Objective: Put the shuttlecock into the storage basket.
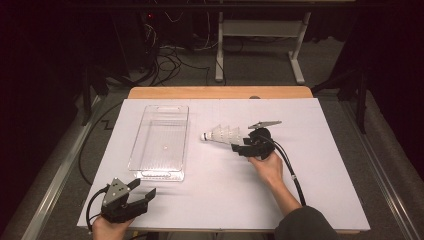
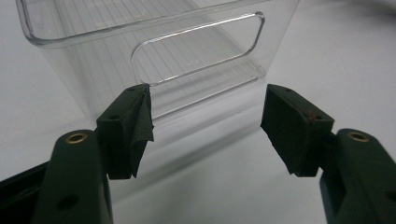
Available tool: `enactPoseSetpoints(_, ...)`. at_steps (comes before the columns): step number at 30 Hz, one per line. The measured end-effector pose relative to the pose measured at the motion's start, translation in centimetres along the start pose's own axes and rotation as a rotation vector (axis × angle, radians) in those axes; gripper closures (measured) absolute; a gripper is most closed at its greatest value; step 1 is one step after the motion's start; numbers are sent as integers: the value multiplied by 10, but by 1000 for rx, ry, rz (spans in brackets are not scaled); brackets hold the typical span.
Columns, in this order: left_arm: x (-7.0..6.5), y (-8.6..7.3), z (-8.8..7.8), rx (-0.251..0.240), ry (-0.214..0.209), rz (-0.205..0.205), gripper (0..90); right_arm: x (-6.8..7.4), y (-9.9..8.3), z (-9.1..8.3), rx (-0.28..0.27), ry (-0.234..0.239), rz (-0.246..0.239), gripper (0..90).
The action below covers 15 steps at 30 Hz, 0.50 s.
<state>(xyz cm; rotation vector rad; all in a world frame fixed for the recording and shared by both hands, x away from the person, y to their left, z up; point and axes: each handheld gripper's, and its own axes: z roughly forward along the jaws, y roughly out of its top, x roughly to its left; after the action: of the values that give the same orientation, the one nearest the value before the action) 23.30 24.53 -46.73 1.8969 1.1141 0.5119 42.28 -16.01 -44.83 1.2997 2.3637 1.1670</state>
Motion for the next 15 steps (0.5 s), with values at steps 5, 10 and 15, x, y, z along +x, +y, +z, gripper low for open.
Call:
enactPoseSetpoints(5, 0, 1, 3, 3, -6, 3, 347, 0, 3, 3, -8, 0, 4, 391)
enactPoseSetpoints(10, 1, 2, 3, 7, -4, 12, 347, 1, 6, 7, -6, -2, 7, 390)
enactPoseSetpoints(15, 1, 3, 4, 7, -4, 13, 347, 4, 10, 10, 0, 1, 3, 387)
